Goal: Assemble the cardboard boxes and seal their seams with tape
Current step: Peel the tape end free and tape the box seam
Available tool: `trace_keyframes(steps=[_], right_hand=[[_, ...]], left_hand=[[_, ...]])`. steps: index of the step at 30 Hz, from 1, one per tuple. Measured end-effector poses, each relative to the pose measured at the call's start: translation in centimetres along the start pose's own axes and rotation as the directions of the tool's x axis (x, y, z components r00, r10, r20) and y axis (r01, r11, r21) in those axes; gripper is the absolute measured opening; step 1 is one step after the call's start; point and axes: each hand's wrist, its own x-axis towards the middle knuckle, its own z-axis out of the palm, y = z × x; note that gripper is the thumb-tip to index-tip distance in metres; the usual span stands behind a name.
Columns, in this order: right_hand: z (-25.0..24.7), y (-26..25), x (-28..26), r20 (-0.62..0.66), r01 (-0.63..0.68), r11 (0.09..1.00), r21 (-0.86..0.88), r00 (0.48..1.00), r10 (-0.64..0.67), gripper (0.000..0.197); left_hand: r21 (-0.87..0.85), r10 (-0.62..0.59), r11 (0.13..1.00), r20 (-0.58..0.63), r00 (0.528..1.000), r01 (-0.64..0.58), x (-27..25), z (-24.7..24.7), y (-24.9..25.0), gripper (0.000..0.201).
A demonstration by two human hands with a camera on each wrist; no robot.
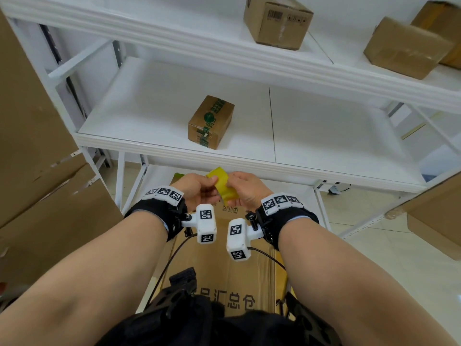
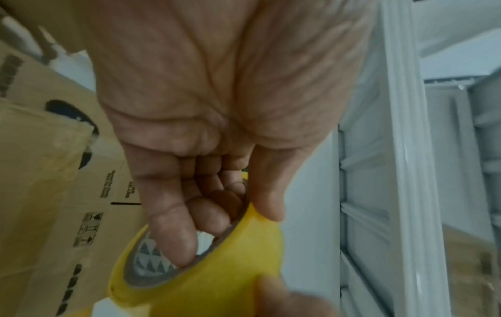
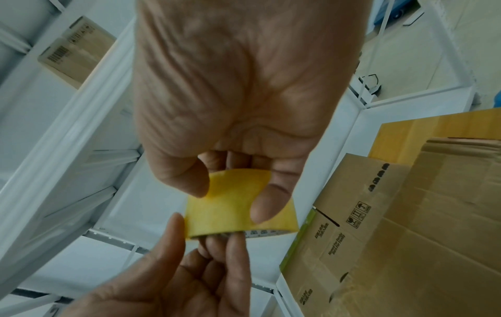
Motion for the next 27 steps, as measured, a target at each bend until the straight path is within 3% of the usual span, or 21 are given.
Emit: trace_keyframes(steps=[5,11,17,23,27], right_hand=[[0.0,-0.3,-0.3,0.008,0.048,0.998,-0.039,0.999,-0.048,0.016],[0.0,-0.3,-0.1,-0.044,0.039,0.998,-0.058,0.998,-0.041,0.007],[0.0,-1.1,-0.4,0.031,0.088,0.994,-0.062,0.996,-0.086,0.014],[0.5,-0.8,-0.4,-0.007,0.072,0.996,-0.043,0.997,-0.073,0.01],[0.6,-1.3,-0.4,0.034,0.097,0.994,-0.043,0.995,-0.095,0.015]], left_hand=[[-0.237,-0.05,0.971,-0.042,0.998,0.039,-0.2,-0.3,0.0,0.023],[-0.01,0.007,1.0,-0.03,1.0,-0.008,-0.8,1.0,0.1,0.018],[-0.227,-0.024,0.974,-0.021,0.999,0.019,-1.1,0.1,1.1,0.023],[-0.035,0.019,0.999,-0.011,1.0,-0.019,-1.5,0.7,0.8,0.017],[-0.176,-0.004,0.984,-0.024,1.0,0.0,-1.7,0.0,1.5,0.022]])
